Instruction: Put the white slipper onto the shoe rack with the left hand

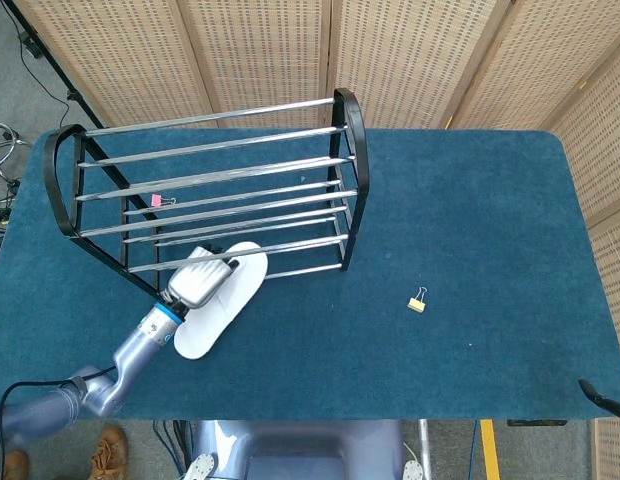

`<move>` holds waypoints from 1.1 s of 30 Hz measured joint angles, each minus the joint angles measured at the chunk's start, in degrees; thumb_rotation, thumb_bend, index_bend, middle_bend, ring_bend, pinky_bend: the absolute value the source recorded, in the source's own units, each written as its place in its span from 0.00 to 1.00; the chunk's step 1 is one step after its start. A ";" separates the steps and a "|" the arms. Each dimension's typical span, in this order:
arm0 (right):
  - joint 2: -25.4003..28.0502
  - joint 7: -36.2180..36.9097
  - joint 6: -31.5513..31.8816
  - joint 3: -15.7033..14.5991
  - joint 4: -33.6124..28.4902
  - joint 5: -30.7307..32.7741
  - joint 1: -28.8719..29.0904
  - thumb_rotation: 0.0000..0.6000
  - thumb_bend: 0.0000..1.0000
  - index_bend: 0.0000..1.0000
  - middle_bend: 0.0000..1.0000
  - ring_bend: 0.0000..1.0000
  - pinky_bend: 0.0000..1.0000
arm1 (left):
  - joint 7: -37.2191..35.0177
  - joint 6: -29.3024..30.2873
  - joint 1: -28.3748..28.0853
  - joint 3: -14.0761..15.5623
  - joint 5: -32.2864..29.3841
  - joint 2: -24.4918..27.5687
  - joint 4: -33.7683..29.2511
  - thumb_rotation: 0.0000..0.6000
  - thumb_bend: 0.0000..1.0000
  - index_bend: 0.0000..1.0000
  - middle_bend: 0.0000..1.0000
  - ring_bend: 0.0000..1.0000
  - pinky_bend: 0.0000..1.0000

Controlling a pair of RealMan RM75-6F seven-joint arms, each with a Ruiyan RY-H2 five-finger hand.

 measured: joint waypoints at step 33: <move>-0.49 -0.76 -1.88 0.09 0.39 1.75 0.91 1.00 0.00 0.00 0.00 0.00 0.00 | -3.70 -4.29 -2.92 -4.87 -8.54 -5.45 7.51 1.00 0.45 0.82 0.61 0.51 0.58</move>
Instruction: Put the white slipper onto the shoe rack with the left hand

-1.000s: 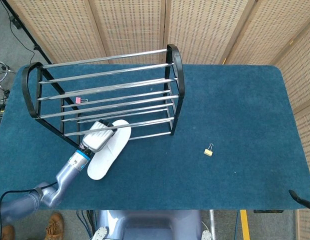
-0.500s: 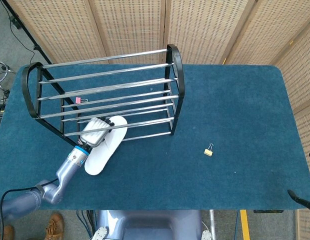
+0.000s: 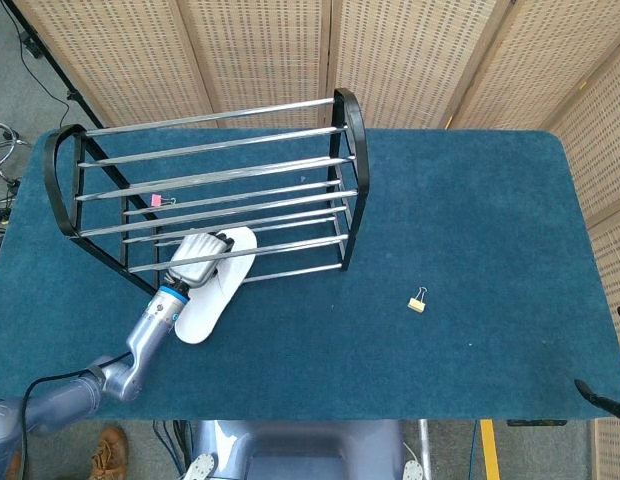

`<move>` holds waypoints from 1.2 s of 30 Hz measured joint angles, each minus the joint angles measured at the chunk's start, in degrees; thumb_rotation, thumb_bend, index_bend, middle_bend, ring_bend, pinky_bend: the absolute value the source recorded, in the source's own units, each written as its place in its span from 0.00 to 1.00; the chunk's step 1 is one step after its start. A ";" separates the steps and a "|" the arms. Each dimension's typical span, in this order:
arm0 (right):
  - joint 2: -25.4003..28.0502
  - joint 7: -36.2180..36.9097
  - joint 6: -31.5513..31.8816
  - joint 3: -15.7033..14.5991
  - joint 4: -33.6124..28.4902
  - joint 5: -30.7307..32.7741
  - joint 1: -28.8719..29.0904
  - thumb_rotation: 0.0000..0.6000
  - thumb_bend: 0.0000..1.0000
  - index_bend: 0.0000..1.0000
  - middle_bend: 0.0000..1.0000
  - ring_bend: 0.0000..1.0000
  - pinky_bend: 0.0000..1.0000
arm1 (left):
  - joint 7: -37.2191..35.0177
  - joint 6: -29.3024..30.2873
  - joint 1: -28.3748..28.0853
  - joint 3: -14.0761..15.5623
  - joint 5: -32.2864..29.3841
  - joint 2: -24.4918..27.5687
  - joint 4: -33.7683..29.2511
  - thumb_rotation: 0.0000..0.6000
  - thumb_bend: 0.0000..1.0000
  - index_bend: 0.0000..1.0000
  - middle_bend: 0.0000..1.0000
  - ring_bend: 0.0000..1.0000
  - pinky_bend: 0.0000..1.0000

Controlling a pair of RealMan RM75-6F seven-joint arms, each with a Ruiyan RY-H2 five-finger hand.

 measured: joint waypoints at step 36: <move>-0.13 0.26 -1.97 0.38 0.87 2.58 0.92 1.00 0.00 0.00 0.00 0.00 0.00 | -4.37 -6.36 -5.80 -4.86 -7.36 -6.25 16.70 1.00 0.44 0.82 0.61 0.51 0.58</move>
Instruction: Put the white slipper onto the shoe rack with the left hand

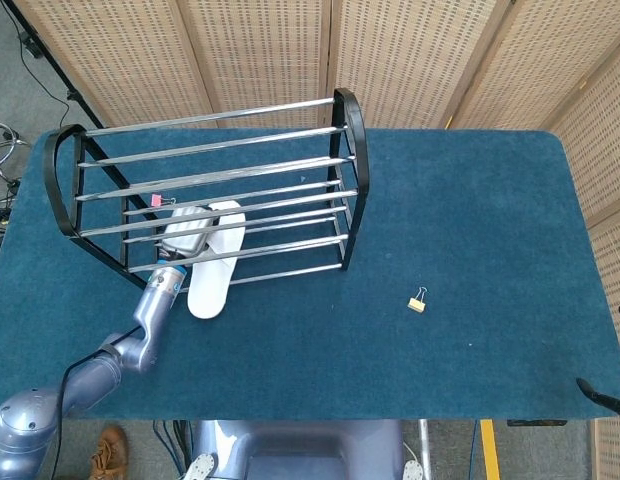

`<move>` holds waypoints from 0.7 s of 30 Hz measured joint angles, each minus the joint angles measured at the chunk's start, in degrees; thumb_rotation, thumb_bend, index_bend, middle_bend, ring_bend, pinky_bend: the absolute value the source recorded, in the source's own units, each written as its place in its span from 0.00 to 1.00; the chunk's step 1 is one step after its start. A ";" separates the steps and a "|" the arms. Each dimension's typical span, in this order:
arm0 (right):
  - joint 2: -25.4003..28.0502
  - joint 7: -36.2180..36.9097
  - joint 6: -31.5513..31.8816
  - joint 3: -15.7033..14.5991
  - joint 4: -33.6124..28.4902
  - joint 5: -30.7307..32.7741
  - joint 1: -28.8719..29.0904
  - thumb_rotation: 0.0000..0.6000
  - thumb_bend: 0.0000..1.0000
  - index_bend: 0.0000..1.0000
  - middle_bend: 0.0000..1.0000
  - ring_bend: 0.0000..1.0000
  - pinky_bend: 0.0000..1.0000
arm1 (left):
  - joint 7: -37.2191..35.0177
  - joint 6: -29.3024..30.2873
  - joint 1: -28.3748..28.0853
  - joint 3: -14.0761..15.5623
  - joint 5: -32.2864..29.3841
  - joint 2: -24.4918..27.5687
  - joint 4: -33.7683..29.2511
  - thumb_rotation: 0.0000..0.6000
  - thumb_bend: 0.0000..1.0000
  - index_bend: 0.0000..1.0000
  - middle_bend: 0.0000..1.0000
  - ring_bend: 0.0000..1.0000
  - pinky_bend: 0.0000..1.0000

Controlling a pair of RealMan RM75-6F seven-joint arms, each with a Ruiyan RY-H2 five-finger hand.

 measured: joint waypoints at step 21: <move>0.10 -0.31 0.10 -0.30 -0.45 -0.19 0.00 1.00 0.00 0.00 0.00 0.00 0.00 | 4.85 0.31 0.64 -2.12 -4.68 0.01 -0.51 1.00 0.42 0.76 0.53 0.47 0.58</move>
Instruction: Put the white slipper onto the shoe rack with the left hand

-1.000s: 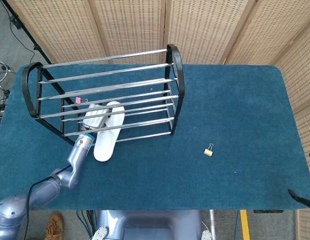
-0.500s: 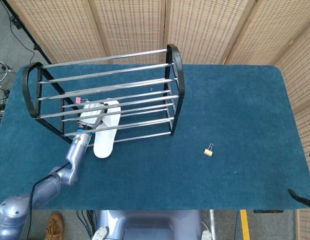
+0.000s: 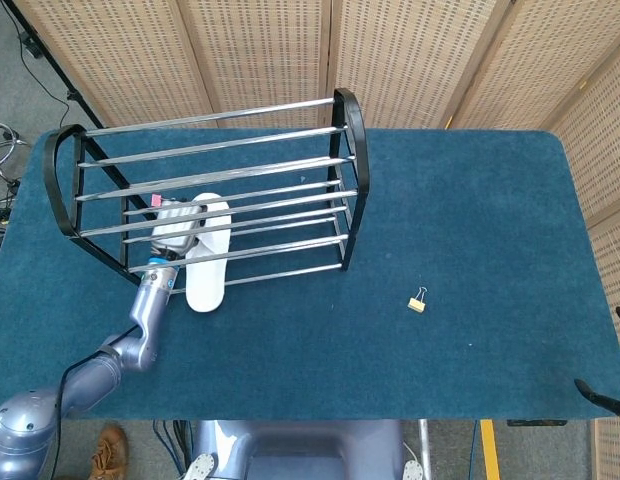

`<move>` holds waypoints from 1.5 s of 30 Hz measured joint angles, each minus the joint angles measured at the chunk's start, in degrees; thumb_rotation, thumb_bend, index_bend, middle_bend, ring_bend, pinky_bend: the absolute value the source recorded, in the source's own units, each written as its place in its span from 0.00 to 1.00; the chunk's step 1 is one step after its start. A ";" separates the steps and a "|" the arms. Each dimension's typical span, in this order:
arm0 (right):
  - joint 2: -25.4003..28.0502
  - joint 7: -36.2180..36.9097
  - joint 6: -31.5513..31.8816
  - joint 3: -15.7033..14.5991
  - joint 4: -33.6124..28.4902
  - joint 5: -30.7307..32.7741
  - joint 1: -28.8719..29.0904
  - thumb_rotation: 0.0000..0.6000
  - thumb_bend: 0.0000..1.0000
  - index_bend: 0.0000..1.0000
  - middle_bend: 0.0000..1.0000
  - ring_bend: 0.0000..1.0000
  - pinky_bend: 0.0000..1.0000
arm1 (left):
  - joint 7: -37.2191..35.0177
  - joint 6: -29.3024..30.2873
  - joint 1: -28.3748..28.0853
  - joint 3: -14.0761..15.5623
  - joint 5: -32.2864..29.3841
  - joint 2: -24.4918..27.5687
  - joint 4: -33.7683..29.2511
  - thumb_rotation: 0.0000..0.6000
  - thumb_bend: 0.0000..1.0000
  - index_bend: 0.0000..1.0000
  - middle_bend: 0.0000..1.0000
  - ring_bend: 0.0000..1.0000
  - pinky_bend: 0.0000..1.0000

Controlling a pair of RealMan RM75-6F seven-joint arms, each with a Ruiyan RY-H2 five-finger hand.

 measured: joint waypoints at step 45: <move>0.14 0.17 0.35 -0.28 -0.30 -0.32 -0.20 1.00 0.00 0.00 0.00 0.00 0.00 | 11.41 1.09 1.60 1.63 -4.11 4.61 -11.50 1.00 0.08 0.33 0.21 0.17 0.23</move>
